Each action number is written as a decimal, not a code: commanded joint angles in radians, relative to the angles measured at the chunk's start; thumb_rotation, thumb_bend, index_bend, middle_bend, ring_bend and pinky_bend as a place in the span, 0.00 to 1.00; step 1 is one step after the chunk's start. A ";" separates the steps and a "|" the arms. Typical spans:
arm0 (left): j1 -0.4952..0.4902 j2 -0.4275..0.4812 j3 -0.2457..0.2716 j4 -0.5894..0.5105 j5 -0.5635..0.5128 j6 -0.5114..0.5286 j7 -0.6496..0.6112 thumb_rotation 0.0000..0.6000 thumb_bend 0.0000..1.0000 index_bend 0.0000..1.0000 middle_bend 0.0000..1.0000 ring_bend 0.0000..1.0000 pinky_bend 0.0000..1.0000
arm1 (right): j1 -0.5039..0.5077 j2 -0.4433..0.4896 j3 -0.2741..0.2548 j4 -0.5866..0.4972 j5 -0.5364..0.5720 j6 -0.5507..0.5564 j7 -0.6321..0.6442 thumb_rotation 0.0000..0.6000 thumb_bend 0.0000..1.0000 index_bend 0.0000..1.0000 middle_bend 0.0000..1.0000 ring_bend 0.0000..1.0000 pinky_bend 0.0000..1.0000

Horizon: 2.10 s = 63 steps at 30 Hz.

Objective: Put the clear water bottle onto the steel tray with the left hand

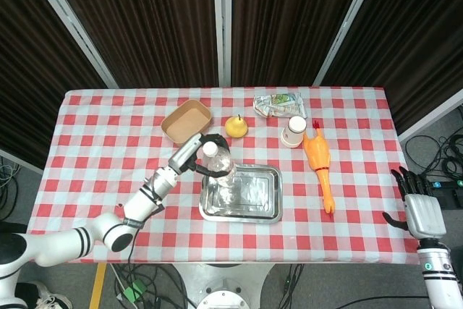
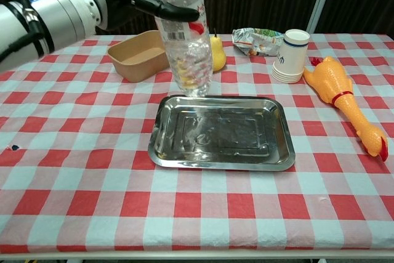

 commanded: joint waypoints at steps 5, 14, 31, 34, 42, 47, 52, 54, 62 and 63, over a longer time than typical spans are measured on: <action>-0.020 -0.075 0.029 0.078 0.020 -0.013 0.014 1.00 0.21 0.55 0.63 0.47 0.48 | 0.002 0.001 0.001 0.005 0.004 -0.008 0.007 1.00 0.11 0.00 0.00 0.00 0.00; -0.013 -0.121 0.067 0.140 0.053 -0.001 -0.002 1.00 0.21 0.55 0.63 0.47 0.48 | 0.004 -0.005 0.000 0.018 0.011 -0.021 0.010 1.00 0.11 0.00 0.00 0.00 0.00; -0.005 -0.186 0.110 0.249 0.115 0.061 0.007 1.00 0.15 0.46 0.55 0.43 0.44 | 0.010 -0.002 0.005 0.010 0.022 -0.038 0.010 1.00 0.11 0.00 0.00 0.00 0.00; -0.005 -0.182 0.115 0.250 0.120 0.062 0.000 1.00 0.11 0.37 0.48 0.38 0.40 | 0.011 -0.001 0.005 0.007 0.022 -0.039 0.009 1.00 0.11 0.00 0.00 0.00 0.00; -0.012 -0.157 0.085 0.226 0.115 0.080 -0.034 1.00 0.01 0.21 0.31 0.23 0.27 | 0.009 0.001 0.004 0.007 0.024 -0.039 0.012 1.00 0.11 0.00 0.00 0.00 0.00; -0.019 -0.077 0.042 0.124 0.104 0.092 -0.019 1.00 0.00 0.20 0.29 0.22 0.25 | 0.008 0.001 0.005 0.012 0.024 -0.038 0.022 1.00 0.11 0.00 0.00 0.00 0.00; -0.020 0.053 -0.024 -0.055 0.059 0.075 0.004 1.00 0.00 0.20 0.29 0.21 0.24 | 0.008 0.003 0.007 0.007 0.024 -0.035 0.019 1.00 0.11 0.00 0.00 0.00 0.00; -0.016 0.115 -0.057 -0.127 0.040 0.077 0.026 1.00 0.00 0.20 0.29 0.21 0.24 | 0.007 0.004 0.006 0.005 0.023 -0.033 0.020 1.00 0.11 0.00 0.00 0.00 0.00; 0.048 0.283 -0.146 -0.159 -0.068 0.164 0.258 1.00 0.04 0.21 0.29 0.21 0.24 | 0.008 0.003 0.002 0.002 0.016 -0.032 0.019 1.00 0.11 0.00 0.00 0.00 0.00; 0.062 0.289 -0.140 -0.133 -0.076 0.180 0.295 1.00 0.08 0.21 0.29 0.21 0.24 | 0.008 0.003 0.002 0.001 0.015 -0.031 0.020 1.00 0.11 0.00 0.00 0.00 0.00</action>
